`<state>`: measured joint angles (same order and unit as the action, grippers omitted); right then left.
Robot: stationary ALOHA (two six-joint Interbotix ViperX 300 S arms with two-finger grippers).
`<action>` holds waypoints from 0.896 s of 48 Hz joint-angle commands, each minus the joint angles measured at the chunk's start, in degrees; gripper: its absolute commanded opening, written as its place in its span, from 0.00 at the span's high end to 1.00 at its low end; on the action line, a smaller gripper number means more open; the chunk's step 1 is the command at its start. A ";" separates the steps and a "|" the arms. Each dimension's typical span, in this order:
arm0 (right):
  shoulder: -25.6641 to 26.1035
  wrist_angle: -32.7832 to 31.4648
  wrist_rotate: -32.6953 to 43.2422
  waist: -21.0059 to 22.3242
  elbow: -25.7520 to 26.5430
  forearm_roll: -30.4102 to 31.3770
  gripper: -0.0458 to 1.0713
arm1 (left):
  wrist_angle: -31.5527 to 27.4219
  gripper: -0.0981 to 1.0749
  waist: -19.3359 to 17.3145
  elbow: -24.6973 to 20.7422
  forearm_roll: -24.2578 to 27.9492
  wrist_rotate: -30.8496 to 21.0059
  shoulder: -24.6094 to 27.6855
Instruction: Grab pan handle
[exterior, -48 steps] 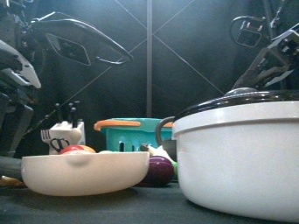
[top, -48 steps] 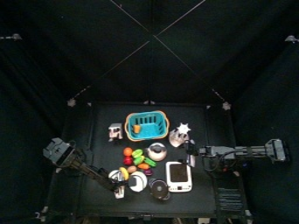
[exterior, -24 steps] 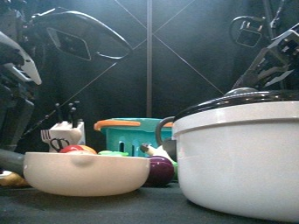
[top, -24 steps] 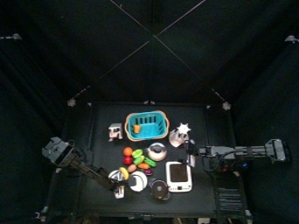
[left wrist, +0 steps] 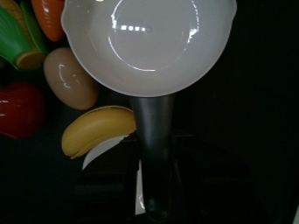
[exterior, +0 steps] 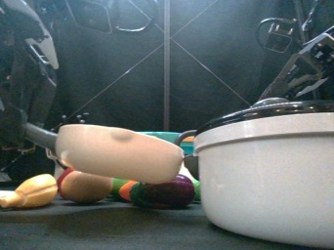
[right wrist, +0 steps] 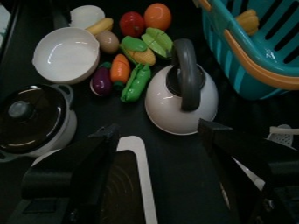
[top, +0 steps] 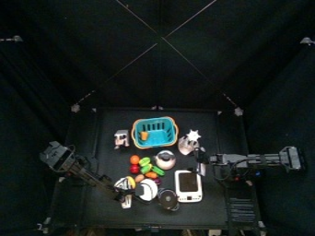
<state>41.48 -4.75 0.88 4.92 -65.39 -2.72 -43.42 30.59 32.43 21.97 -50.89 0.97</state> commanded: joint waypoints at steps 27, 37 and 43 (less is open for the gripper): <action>0.18 0.26 0.09 0.26 0.62 -0.09 0.05 | -2.02 0.59 -0.09 -2.29 2.81 -0.44 -3.08; 0.26 0.18 0.00 0.18 0.62 0.18 0.05 | -2.02 0.59 -0.44 -2.29 2.90 -0.62 -3.08; 0.70 0.18 0.00 0.18 0.62 0.18 0.05 | -2.02 0.59 -0.53 -2.72 3.34 -0.62 -2.90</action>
<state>41.75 -4.75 0.88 5.01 -65.39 -2.64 -45.62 30.32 31.55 24.61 -51.42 -0.97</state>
